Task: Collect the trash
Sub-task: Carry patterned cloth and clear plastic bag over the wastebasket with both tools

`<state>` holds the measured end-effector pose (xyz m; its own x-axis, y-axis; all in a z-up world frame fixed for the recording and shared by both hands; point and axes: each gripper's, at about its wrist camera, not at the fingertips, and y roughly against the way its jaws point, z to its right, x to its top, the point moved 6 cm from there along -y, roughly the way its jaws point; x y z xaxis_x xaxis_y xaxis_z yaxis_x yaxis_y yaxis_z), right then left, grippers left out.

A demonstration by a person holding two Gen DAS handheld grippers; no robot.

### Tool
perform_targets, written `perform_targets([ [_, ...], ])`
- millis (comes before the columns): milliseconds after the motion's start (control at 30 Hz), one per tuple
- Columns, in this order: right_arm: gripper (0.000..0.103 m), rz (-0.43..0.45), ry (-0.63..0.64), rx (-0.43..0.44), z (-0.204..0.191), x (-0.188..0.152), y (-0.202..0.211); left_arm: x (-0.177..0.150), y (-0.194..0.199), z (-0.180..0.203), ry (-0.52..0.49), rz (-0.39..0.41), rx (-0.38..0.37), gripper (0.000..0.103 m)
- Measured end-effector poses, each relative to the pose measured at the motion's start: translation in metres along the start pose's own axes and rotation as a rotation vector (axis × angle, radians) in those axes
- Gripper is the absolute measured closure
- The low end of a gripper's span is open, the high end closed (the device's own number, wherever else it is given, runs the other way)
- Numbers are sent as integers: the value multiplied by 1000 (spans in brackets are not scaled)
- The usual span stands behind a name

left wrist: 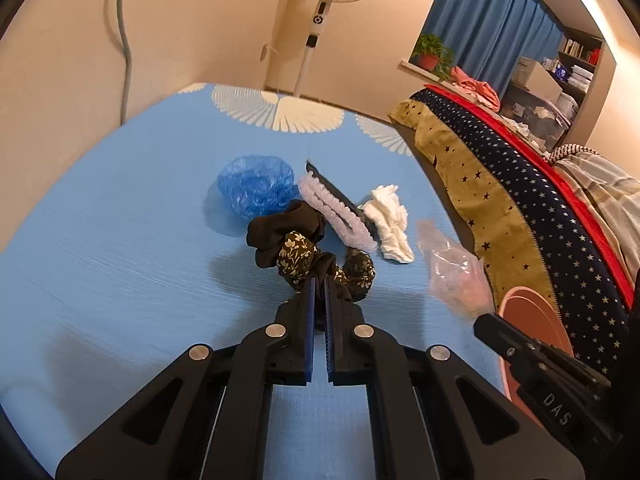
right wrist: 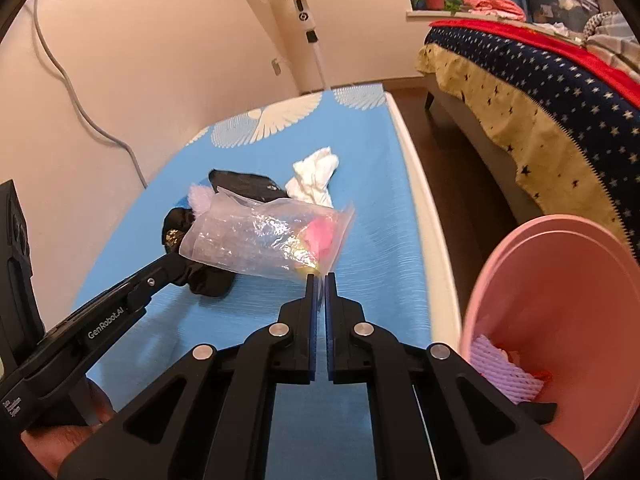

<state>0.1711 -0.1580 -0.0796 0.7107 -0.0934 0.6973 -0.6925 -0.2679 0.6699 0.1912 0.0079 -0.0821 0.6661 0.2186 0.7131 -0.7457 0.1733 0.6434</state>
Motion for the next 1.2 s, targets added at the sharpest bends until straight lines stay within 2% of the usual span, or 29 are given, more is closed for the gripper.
perform_targets([
  [567,99,108,10,-48,8,-3,82,-7,76,22,-74,81,-28,99],
  [1200,99,209,-30,-129,43,3,141,-17,96,58,-127,98,-78,99],
])
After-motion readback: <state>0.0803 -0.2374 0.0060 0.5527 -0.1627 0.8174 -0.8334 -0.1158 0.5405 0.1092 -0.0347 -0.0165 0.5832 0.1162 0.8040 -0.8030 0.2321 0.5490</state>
